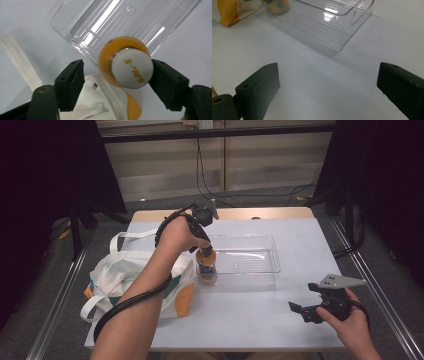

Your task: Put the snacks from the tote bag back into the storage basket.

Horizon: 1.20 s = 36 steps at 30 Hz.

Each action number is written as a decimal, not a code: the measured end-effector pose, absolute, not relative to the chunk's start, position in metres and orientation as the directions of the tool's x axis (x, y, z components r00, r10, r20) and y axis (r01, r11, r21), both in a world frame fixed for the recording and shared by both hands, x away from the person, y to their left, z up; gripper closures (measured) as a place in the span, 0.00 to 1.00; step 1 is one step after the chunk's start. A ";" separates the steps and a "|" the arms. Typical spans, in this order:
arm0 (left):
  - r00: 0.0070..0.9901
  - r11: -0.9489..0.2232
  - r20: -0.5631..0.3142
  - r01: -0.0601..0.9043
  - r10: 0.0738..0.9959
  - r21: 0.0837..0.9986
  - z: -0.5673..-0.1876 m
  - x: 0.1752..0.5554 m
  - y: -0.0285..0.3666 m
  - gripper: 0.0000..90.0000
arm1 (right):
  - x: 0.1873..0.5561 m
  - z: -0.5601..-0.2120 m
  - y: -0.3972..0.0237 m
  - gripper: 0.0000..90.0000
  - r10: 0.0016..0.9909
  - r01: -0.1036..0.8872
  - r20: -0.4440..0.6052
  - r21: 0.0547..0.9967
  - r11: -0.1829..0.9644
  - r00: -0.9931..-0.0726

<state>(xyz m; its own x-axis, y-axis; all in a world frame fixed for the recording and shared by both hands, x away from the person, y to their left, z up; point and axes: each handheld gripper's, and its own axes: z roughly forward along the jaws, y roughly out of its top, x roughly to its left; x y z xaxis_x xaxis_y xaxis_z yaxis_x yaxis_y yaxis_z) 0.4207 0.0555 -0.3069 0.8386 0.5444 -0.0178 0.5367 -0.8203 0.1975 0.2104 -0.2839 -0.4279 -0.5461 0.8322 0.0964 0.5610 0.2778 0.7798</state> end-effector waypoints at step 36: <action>0.811 -0.792 0.000 0.571 0.585 0.215 -0.303 0.407 0.096 0.11 | 0.211 -0.427 -0.281 0.05 0.830 0.561 0.094 0.778 0.284 -0.550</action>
